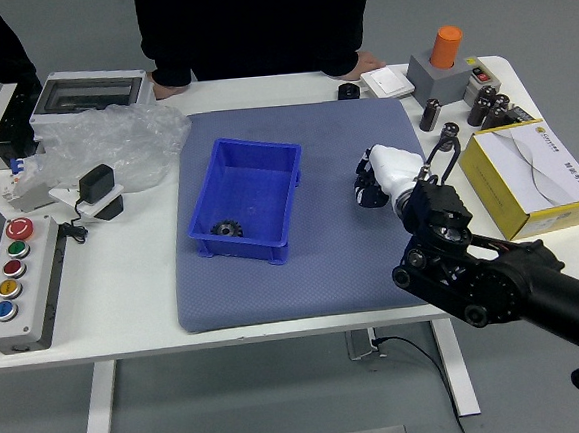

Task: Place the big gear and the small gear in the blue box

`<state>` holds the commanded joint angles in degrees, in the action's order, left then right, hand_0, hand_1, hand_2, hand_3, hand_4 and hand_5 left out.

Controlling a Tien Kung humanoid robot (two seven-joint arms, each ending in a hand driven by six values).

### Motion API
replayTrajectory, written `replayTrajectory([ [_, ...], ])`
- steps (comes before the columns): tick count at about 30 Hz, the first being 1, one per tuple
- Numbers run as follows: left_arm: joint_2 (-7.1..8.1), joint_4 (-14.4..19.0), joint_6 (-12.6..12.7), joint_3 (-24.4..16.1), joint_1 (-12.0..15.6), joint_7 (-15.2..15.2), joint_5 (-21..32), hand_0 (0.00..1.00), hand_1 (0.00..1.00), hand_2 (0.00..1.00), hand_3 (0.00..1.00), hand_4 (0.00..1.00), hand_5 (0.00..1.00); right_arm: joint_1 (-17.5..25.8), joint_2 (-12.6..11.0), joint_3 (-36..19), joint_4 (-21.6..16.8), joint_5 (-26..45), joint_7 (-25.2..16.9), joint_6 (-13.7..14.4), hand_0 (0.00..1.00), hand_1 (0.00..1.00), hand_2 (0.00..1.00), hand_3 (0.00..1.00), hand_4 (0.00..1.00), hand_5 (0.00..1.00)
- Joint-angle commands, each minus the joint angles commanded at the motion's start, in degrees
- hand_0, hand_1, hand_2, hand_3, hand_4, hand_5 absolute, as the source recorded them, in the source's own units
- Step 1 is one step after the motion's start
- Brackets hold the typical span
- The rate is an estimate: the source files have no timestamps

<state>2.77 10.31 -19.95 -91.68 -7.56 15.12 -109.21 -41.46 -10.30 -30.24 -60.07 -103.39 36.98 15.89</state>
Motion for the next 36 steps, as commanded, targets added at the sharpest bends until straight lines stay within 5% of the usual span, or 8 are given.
replayTrajectory([
  [19, 0.14, 0.0, -0.2, -0.2, 0.1, 0.0, -0.3, 0.810, 0.784, 0.795, 0.749, 0.594, 0.250, -3.4, 1.1, -2.9, -9.9, -8.1, 0.0, -3.0, 0.647, 0.488, 0.524, 0.606, 0.546, 0.002],
  [36, -0.33, 0.0, -0.6, -0.8, 0.1, 0.2, -1.4, 0.810, 0.785, 0.795, 0.749, 0.594, 0.250, -3.5, 8.9, -0.9, -10.7, -10.5, 0.0, -1.4, 0.653, 0.490, 0.525, 0.603, 0.551, 0.002],
])
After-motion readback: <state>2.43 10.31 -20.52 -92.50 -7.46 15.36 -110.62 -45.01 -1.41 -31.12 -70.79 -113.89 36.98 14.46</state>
